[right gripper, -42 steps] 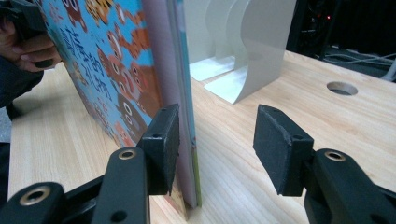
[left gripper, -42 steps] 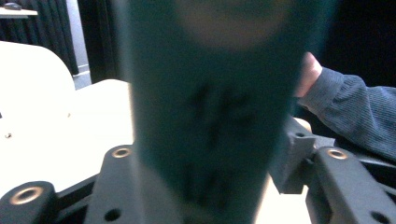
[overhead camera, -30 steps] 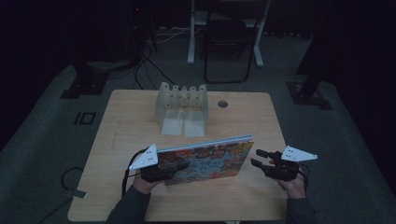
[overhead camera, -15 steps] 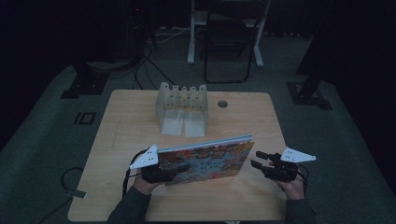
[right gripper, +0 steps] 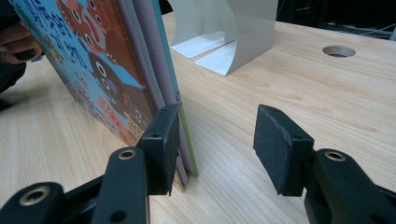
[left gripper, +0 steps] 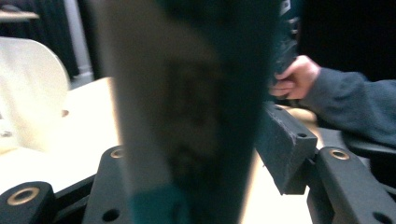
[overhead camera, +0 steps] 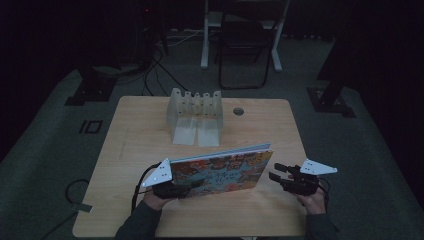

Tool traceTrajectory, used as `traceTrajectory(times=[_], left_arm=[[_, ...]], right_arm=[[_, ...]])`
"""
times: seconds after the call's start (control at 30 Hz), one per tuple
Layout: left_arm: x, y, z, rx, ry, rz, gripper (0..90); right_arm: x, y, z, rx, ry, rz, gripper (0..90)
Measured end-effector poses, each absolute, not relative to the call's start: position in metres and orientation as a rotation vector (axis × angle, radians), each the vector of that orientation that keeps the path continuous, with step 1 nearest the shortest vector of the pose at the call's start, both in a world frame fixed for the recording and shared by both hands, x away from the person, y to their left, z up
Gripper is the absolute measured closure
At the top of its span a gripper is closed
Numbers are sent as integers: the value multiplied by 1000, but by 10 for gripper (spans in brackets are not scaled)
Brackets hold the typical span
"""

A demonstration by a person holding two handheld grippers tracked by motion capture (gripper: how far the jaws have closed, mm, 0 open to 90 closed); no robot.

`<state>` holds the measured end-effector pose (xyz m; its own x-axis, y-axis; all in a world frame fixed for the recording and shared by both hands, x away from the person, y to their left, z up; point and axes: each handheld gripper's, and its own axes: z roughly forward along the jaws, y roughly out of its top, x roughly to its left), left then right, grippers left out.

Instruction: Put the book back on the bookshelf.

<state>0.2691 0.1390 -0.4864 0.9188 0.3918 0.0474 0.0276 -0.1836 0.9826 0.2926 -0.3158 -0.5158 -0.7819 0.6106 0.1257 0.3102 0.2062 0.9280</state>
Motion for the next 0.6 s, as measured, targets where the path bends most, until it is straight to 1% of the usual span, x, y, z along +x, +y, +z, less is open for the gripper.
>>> traceTrajectory(times=[0.03, 0.07, 0.2, 0.6], left_arm=[[269, 139, -486, 1734, 319, 335, 483], [268, 138, -488, 1733, 325, 371, 498], [268, 138, -489, 1731, 333, 392, 542], [267, 135, -491, 1730, 310, 348, 633]], right_arm=[[293, -316, -516, 872, 2215, 1603, 501], [293, -316, -518, 875, 2220, 1599, 501], [293, -315, -521, 881, 2233, 1584, 501], [293, -315, -527, 888, 2264, 1532, 500]])
